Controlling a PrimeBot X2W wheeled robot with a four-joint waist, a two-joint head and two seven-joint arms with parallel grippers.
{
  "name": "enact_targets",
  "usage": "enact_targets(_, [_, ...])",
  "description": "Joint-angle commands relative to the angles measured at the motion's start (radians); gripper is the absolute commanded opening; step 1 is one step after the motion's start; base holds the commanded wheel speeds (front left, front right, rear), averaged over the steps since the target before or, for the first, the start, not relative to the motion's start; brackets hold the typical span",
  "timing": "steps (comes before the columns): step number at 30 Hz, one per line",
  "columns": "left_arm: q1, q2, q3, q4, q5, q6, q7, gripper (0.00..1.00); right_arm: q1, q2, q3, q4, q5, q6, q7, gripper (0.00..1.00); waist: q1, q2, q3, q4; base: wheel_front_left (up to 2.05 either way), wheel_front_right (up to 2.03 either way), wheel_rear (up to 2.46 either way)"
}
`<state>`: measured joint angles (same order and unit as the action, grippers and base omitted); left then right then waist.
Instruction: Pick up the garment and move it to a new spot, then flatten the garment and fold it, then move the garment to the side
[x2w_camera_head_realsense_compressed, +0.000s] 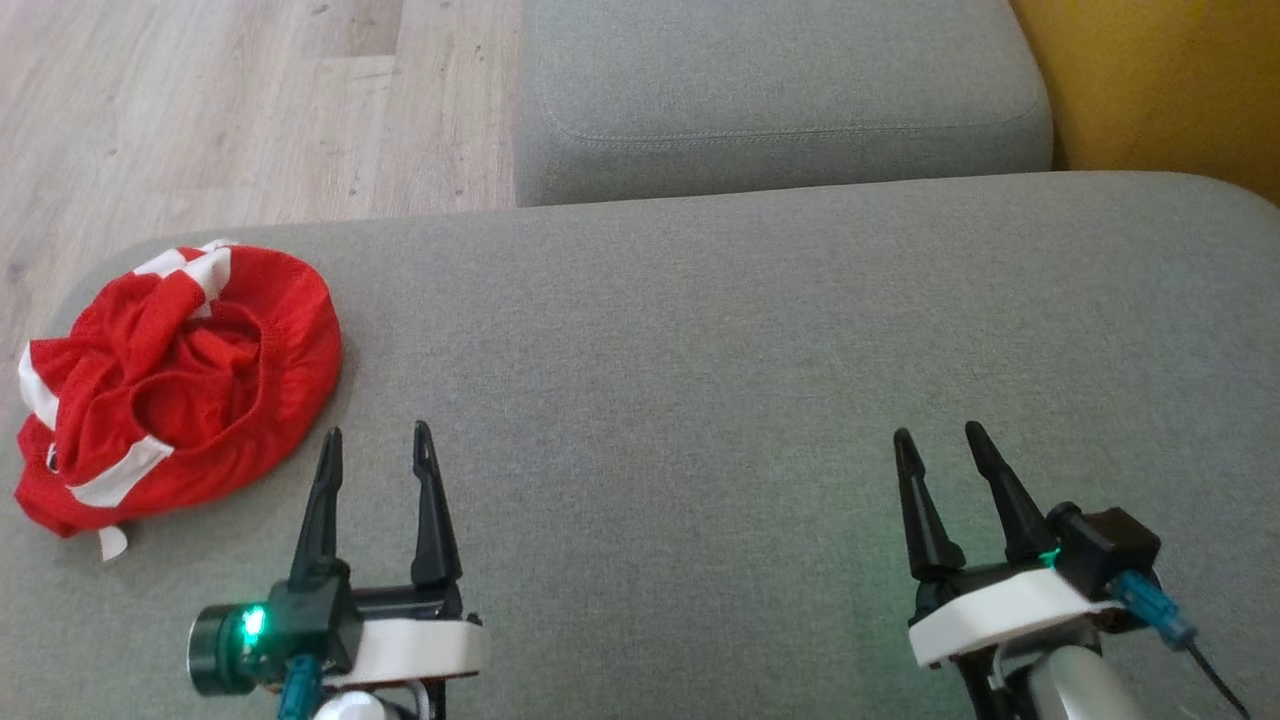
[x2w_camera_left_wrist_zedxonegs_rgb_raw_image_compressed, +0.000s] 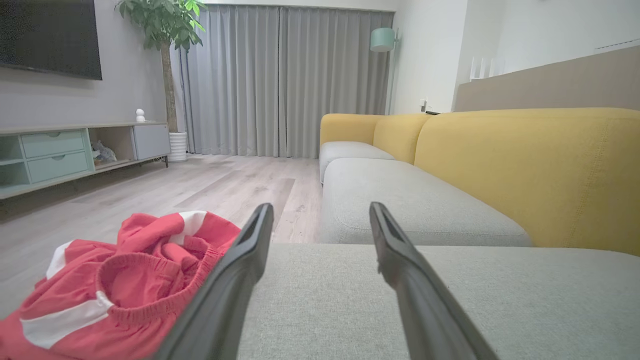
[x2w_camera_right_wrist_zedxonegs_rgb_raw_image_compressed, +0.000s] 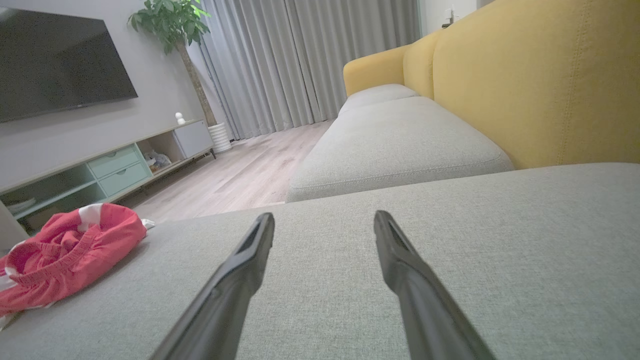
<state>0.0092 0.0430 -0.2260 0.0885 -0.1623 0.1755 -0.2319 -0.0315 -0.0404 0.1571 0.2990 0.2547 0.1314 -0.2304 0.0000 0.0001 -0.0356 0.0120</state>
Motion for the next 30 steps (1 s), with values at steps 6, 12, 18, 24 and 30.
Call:
enact_targets(6, [-0.035, 0.007, 0.013, -0.044, 0.077, 0.031, -0.030, 1.00, -0.061, -0.010, 0.035, -0.034, -0.085, -0.001, -0.031, 1.00, 0.0000, -0.0001, 0.000, 0.003, 0.00, 0.00, 0.00])
enact_targets(12, [-0.038, 0.007, 0.015, -0.039, 0.074, 0.031, -0.030, 1.00, -0.063, -0.010, 0.027, -0.028, -0.083, -0.001, -0.031, 1.00, 0.0000, -0.0001, 0.002, 0.006, 0.00, 0.00, 0.00])
enact_targets(18, [-0.040, 0.007, 0.019, -0.022, 0.077, 0.032, -0.030, 1.00, -0.060, -0.010, 0.011, -0.012, -0.091, -0.001, -0.031, 1.00, 0.0000, -0.0001, 0.004, 0.010, 0.00, 0.00, 0.00])
enact_targets(24, [-0.038, 0.007, 0.019, 0.017, 0.079, 0.030, -0.030, 1.00, -0.061, -0.010, -0.005, -0.002, -0.090, -0.001, -0.031, 1.00, 0.0000, -0.0001, 0.003, 0.010, 0.00, 0.00, 0.00])
enact_targets(30, [-0.040, 0.007, 0.019, 0.078, 0.072, 0.029, -0.030, 1.00, -0.061, -0.010, -0.017, 0.004, -0.087, -0.001, -0.031, 1.00, 0.0000, -0.0001, 0.000, 0.009, 0.00, 0.00, 0.00])
